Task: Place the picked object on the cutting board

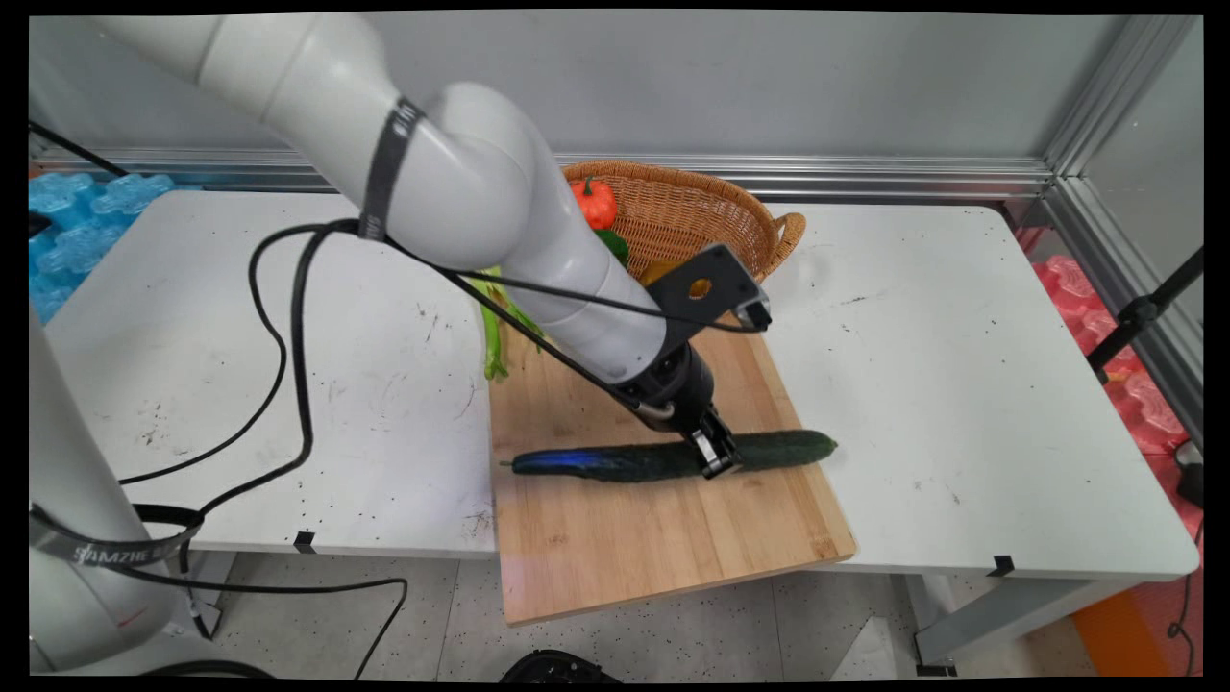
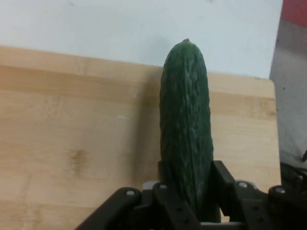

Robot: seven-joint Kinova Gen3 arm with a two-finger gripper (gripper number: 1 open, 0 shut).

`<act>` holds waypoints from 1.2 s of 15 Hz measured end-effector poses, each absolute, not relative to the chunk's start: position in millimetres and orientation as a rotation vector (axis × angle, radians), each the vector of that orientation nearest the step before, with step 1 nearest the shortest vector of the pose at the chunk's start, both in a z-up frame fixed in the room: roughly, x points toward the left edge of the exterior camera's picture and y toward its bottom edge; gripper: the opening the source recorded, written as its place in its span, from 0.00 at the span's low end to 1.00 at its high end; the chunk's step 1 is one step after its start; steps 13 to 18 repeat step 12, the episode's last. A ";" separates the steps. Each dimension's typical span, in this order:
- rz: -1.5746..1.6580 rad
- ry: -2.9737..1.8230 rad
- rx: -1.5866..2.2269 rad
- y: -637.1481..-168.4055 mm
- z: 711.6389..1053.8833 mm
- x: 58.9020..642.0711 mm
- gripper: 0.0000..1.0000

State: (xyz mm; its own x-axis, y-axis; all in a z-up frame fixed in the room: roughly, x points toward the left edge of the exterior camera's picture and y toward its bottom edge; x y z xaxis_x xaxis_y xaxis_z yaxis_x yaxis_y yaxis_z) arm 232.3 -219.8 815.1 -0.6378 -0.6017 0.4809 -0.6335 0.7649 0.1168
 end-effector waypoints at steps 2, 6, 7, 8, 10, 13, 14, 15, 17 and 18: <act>0.071 -2.461 0.930 -220.0 805.0 230.5 0.00; 0.057 -2.467 0.934 -219.8 790.0 231.7 0.00; 0.054 -2.468 0.935 -219.5 787.5 232.4 1.00; 0.050 -2.469 0.935 -218.7 784.8 233.4 1.00; 0.042 -2.470 0.936 -216.5 780.6 235.6 1.00; 0.037 -2.471 0.935 -214.8 777.7 238.2 1.00; 0.037 -2.471 0.935 -214.8 777.7 238.2 1.00; 0.037 -2.471 0.935 -214.8 777.7 238.2 1.00; 0.037 -2.471 0.935 -214.8 777.7 238.2 1.00; 0.037 -2.471 0.935 -214.8 777.7 238.2 1.00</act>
